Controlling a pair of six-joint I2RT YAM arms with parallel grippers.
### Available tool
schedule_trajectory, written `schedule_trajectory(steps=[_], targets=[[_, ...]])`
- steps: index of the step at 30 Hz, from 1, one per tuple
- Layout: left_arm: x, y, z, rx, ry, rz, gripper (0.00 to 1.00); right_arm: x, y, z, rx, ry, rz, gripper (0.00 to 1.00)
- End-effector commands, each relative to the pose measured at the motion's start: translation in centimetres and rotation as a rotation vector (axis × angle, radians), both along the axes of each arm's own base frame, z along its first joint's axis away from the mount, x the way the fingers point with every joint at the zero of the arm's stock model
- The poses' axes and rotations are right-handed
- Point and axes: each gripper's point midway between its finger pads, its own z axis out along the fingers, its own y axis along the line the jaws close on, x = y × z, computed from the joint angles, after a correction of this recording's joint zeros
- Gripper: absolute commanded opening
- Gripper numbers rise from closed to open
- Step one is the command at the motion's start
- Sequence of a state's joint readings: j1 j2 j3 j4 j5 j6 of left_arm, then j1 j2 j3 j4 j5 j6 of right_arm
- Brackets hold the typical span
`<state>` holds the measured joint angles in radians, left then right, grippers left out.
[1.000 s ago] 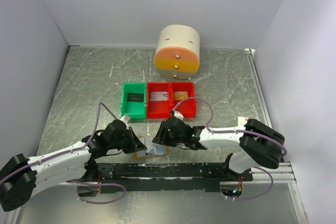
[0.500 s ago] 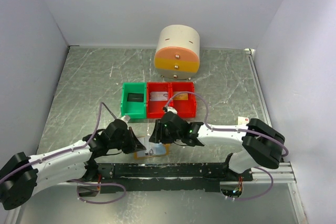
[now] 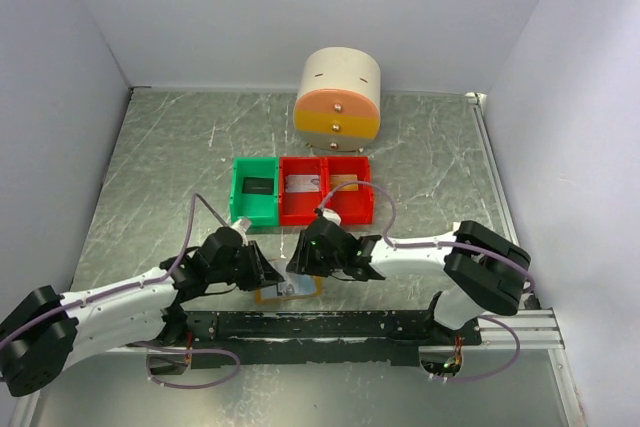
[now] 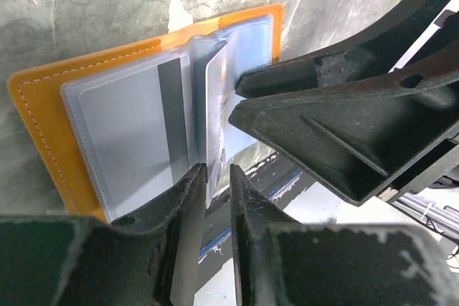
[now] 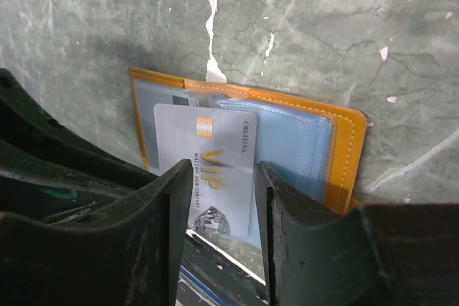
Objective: Take the credit cards out of the card holder
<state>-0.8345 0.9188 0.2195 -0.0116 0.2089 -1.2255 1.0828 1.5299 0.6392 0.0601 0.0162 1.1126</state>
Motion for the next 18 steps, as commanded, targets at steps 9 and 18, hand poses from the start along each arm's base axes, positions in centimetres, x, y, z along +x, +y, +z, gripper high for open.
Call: schedule_trajectory(steps=[9, 18], targets=[[0.4, -1.4, 0.7, -0.111, -0.014, -0.002, 0.32, -2.9, -4.7, -4.8, -0.127, 0.110, -0.040, 0.41], [0.9, -1.3, 0.0, -0.096, 0.007, 0.027, 0.26, -2.4, -4.5, -4.1, -0.134, 0.089, -0.039, 0.42]])
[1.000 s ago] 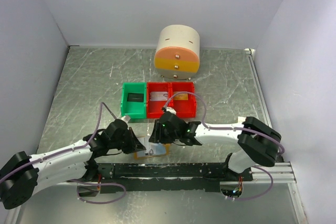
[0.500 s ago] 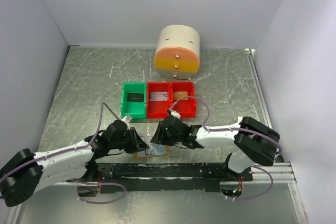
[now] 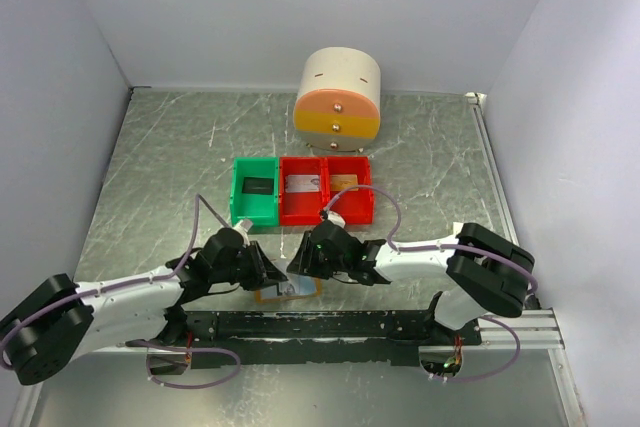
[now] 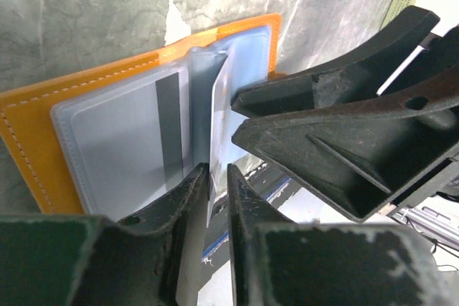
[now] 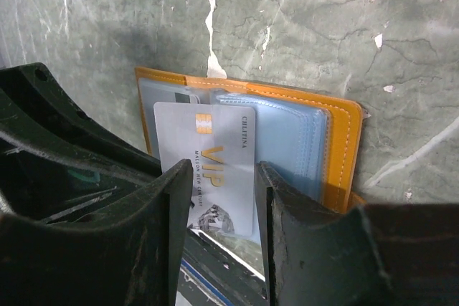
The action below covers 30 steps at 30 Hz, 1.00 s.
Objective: Take the credit cards out of the card holder
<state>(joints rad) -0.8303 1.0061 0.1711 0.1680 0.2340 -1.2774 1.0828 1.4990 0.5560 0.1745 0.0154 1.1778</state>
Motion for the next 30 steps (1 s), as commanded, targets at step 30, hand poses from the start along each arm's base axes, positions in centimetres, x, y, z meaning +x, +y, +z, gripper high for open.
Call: schedule_trajectory(steps=[30], targets=[[1.5, 5.2, 4.1, 0.230, -0.096, 0.144, 0.07, -0.4, 3.8, 4.6, 0.049, -0.114, 0.245, 0.24]])
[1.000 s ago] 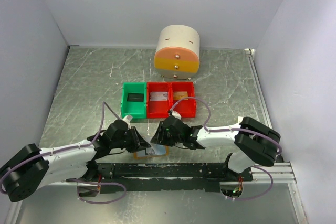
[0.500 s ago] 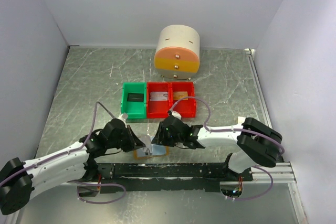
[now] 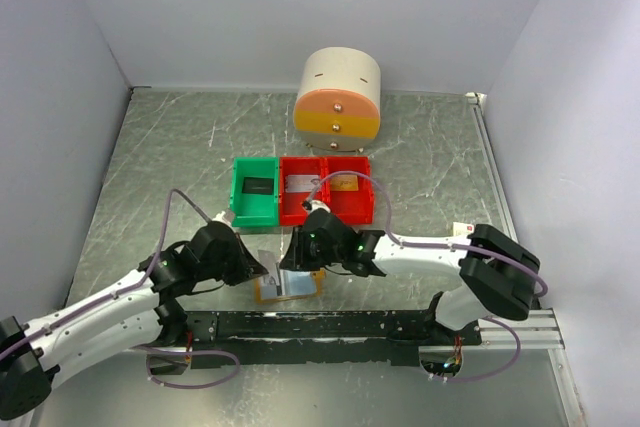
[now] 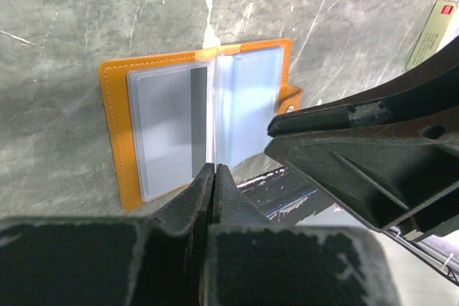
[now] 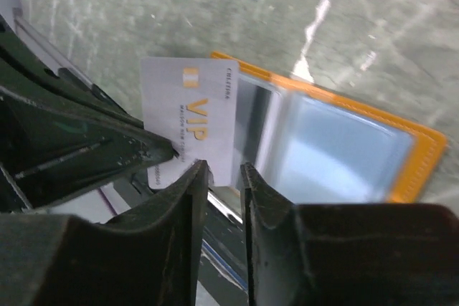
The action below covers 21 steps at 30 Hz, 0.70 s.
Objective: Take the credit cards out of the card holder
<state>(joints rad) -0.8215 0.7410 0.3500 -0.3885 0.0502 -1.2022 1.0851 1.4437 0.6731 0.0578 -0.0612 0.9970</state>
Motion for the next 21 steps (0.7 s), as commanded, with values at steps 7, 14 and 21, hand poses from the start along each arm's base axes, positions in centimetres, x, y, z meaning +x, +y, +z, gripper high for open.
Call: schedule_trajectory(steps=[7, 14, 21], targets=[[0.5, 1.7, 1.2, 0.031, -0.043, 0.071, 0.07, 0.0, -1.4, -7.5, -0.221, 0.111, -0.080, 0.18], [0.7, 1.2, 1.8, 0.026, -0.071, 0.032, 0.07, -0.4, -1.4, -8.1, -0.189, 0.114, -0.063, 0.19], [1.6, 0.7, 4.1, 0.012, -0.155, -0.003, 0.07, 0.9, -0.3, -1.0, -0.008, -0.036, -0.052, 0.34]])
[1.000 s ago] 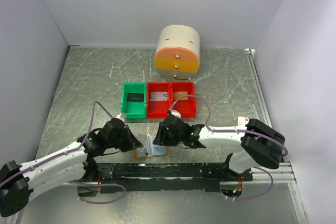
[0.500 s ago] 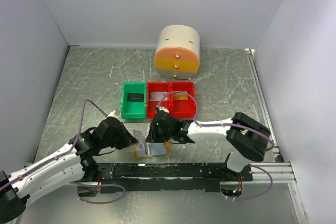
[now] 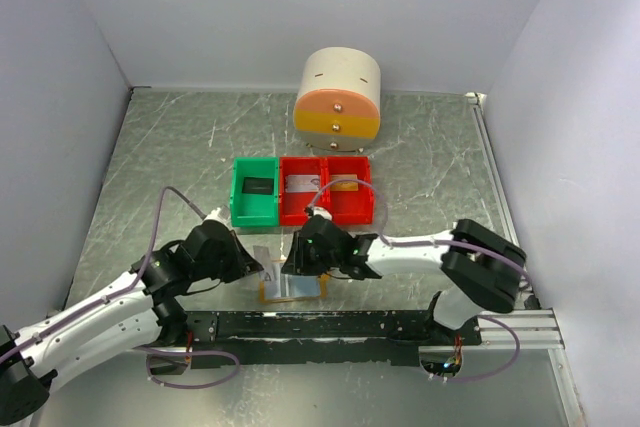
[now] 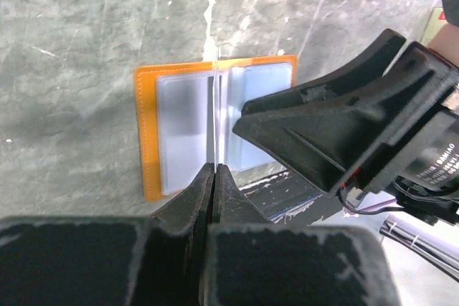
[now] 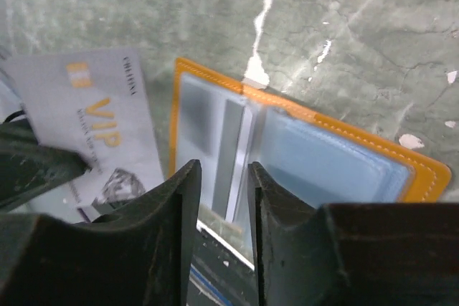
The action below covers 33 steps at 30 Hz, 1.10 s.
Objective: Take the credit cards out of the card holder
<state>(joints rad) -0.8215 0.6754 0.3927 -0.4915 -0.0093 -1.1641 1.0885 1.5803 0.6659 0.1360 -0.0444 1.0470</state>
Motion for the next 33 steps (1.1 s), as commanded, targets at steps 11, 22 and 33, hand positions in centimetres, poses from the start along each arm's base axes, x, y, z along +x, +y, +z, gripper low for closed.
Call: schedule_trajectory(steps=[11, 22, 33], targets=[[1.0, -3.7, 10.8, -0.270, -0.319, -0.175, 0.07, 2.1, -6.2, 12.3, 0.405, -0.367, -0.185, 0.68], [-1.1, -7.3, 14.8, -0.556, -0.412, -0.375, 0.07, -0.7, -5.6, 17.3, 0.552, -0.402, 0.040, 0.71], [-2.0, -8.1, 16.0, -0.613, -0.428, -0.448, 0.07, -1.0, -4.7, 19.8, 0.690, -0.396, 0.131, 0.44]])
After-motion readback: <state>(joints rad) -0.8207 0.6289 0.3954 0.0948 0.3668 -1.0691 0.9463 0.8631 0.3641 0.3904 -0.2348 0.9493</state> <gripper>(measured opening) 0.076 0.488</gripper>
